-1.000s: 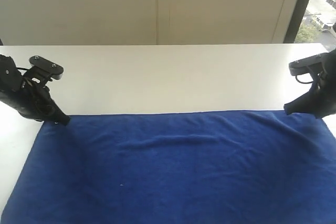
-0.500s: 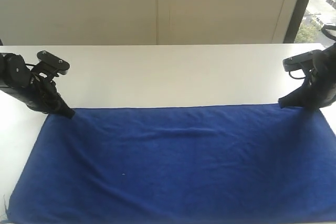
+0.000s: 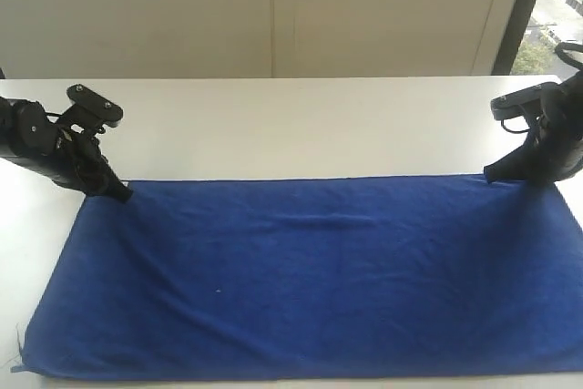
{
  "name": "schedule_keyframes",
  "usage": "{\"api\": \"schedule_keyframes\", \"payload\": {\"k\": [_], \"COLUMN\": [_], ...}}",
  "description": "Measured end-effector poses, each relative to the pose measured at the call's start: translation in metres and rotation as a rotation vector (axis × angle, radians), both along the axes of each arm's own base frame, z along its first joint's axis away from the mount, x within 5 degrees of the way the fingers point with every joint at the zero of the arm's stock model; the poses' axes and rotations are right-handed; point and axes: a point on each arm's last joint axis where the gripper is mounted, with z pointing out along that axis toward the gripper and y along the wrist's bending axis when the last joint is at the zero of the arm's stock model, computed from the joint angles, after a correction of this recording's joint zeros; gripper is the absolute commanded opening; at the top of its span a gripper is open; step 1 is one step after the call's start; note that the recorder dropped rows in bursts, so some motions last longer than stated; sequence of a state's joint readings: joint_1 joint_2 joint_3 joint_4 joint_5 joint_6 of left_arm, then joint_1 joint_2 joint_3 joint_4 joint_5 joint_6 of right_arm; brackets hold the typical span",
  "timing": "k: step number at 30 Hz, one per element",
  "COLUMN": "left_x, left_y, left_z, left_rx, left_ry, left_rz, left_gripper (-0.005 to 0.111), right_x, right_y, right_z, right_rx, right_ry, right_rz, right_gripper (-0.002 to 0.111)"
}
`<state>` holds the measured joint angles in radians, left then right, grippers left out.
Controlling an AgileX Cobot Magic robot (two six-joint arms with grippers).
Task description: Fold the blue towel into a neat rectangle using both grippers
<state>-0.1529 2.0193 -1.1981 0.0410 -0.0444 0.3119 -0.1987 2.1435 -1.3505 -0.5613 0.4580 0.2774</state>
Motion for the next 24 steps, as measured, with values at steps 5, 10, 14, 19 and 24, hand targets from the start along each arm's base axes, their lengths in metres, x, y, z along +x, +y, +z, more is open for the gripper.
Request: {"api": "schedule_keyframes", "payload": {"k": [5, 10, 14, 19, 24], "left_x": [0.002, 0.003, 0.002, -0.003, -0.018], "left_y": [0.000, 0.000, 0.000, 0.000, 0.003], "left_z": [0.000, 0.001, 0.015, 0.056, 0.101], "left_rx": [-0.004, -0.004, -0.012, -0.037, -0.047], "left_ry": [-0.028, -0.033, -0.065, -0.160, -0.208], "left_rz": [0.001, 0.001, 0.004, 0.015, 0.014], "left_gripper": [0.000, 0.000, 0.000, 0.000, 0.000], "right_x": [0.000, 0.000, 0.000, -0.006, -0.012], "right_y": [0.000, 0.000, 0.000, -0.001, 0.000], "right_z": [0.000, 0.000, 0.003, 0.017, 0.054], "right_rx": [-0.001, -0.001, -0.002, -0.010, -0.010], "right_ry": [0.001, 0.001, -0.005, 0.006, -0.052], "right_rz": [-0.001, -0.001, -0.001, -0.027, -0.056], "right_gripper": [0.000, 0.001, 0.013, 0.032, 0.046]}}
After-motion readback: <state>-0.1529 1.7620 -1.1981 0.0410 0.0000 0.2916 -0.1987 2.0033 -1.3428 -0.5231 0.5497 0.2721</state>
